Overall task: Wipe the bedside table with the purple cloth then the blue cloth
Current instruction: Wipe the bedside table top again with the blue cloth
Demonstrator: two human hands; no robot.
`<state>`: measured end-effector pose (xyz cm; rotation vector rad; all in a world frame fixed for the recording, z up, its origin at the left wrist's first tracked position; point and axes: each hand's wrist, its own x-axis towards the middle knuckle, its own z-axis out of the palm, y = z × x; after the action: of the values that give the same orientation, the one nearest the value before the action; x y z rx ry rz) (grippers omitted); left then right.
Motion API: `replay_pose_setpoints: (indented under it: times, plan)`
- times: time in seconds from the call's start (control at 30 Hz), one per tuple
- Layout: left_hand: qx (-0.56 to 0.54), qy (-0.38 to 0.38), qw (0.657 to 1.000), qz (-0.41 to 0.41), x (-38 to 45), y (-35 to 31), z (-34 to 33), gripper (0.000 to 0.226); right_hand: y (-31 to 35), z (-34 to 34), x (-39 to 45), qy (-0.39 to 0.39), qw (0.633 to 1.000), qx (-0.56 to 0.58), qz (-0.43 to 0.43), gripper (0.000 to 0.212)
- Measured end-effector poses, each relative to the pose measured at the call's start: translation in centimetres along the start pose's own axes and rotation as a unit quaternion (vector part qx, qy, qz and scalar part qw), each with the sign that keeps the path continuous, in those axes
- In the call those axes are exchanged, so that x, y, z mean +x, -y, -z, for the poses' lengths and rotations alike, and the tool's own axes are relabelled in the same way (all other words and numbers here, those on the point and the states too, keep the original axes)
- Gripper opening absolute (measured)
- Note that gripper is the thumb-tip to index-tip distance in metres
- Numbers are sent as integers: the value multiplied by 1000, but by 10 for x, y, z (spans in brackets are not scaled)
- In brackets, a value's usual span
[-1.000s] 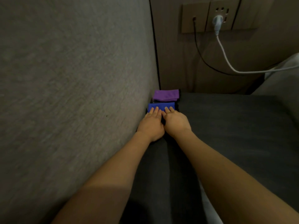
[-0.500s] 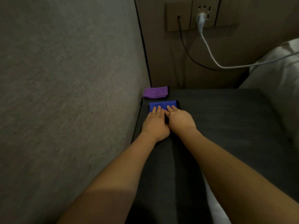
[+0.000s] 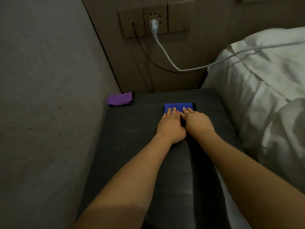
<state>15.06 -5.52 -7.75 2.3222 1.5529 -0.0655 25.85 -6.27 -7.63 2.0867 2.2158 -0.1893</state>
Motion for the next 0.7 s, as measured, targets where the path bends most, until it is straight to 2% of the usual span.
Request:
replay_pose_setpoints:
  times: [0.23, 0.43, 0.7]
  plan:
    - [10, 15, 999, -38, 17, -53, -9, 74, -53, -2, -17, -26, 998, -25, -42, 55]
    - [27, 15, 997, -65, 23, -91, -19, 72, -91, -2, -38, -17, 998, -23, -48, 55]
    - [33, 30, 996, -73, 16, -96, -20, 77, -87, -1, -45, -10, 997, -33, -66, 51]
